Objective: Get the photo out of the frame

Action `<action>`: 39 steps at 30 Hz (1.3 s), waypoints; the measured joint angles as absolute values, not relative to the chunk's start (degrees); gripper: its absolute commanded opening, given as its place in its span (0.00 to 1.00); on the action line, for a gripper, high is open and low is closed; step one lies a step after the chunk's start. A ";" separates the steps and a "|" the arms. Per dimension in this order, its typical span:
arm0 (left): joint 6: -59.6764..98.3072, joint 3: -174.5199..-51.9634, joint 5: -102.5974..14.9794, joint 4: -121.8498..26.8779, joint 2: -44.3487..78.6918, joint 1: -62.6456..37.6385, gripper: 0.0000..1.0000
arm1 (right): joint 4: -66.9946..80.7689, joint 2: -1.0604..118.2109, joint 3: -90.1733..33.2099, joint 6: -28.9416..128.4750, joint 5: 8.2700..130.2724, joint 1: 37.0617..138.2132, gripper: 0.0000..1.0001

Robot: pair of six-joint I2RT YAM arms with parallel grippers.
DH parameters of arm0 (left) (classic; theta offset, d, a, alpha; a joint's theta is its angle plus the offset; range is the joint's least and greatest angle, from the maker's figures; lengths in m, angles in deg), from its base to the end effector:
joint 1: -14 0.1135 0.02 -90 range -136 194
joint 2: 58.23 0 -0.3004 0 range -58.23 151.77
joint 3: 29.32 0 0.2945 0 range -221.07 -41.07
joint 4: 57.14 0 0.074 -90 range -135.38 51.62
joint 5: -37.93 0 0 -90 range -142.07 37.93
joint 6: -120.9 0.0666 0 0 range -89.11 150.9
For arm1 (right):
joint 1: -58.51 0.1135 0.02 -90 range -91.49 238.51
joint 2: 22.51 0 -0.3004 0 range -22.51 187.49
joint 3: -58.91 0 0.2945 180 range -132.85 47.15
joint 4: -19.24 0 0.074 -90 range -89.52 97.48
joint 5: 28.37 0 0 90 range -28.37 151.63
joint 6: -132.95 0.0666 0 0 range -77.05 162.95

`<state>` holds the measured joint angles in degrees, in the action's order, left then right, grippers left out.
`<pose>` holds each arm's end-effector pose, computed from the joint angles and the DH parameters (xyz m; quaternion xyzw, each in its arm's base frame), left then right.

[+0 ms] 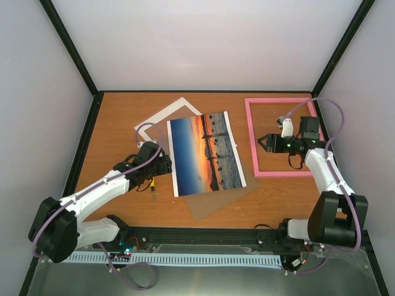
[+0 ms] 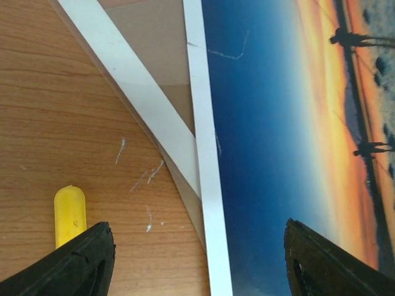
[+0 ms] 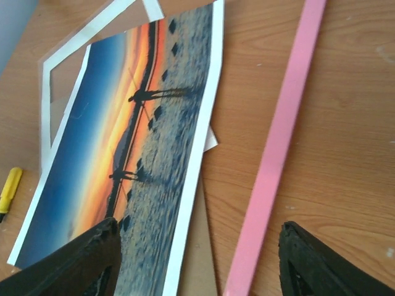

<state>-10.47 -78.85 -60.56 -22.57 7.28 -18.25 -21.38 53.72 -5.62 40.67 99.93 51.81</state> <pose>0.2315 -0.1344 0.1978 -0.0995 0.9338 -0.1459 0.3112 0.3167 0.0044 0.2456 -0.0714 0.8975 0.2856 0.3284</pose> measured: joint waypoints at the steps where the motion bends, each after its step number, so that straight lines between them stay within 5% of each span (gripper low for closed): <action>1: -10.23 -78.94 -60.63 -22.64 8.00 -18.12 0.78 | -21.51 53.20 -5.62 39.92 99.69 51.22 0.71; 7: -7.37 -84.36 -61.94 -22.27 13.60 -17.07 0.79 | -24.66 51.84 -10.04 35.55 99.41 48.14 1.00; 27: 7.02 -116.88 -64.23 -15.25 18.21 -6.32 0.88 | -26.69 46.11 -33.62 40.62 81.27 47.96 1.00; 39: 11.06 -116.82 -66.59 -14.23 17.49 -6.30 0.88 | -26.60 44.54 -31.19 42.57 82.23 47.96 1.00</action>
